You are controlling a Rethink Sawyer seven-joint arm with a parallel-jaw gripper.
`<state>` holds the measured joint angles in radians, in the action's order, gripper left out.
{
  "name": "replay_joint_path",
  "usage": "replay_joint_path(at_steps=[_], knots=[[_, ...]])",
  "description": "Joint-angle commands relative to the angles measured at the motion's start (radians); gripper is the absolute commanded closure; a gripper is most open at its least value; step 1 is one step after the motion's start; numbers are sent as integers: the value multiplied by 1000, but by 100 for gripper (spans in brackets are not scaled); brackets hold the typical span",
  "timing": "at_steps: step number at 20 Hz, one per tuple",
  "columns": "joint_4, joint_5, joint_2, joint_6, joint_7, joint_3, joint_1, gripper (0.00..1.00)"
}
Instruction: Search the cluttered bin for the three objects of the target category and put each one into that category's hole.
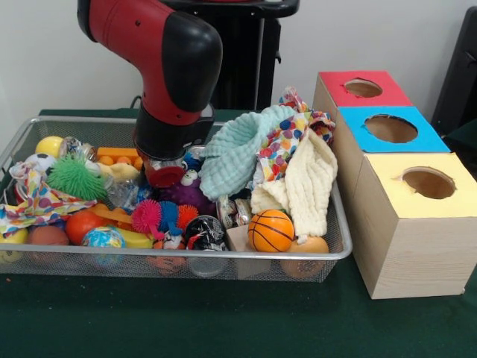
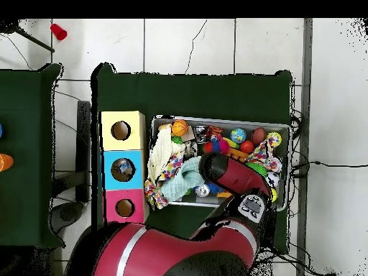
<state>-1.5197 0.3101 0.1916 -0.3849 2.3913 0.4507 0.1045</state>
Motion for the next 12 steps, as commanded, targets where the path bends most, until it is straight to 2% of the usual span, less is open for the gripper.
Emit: replay_joint_path(at_steps=[1, 4, 12], knots=[[42, 37, -138, 65, 178, -82, -14, 0], [42, 17, -123, 47, 164, -39, -25, 0], [18, -7, -64, 50, 117, -36, -12, 0]])
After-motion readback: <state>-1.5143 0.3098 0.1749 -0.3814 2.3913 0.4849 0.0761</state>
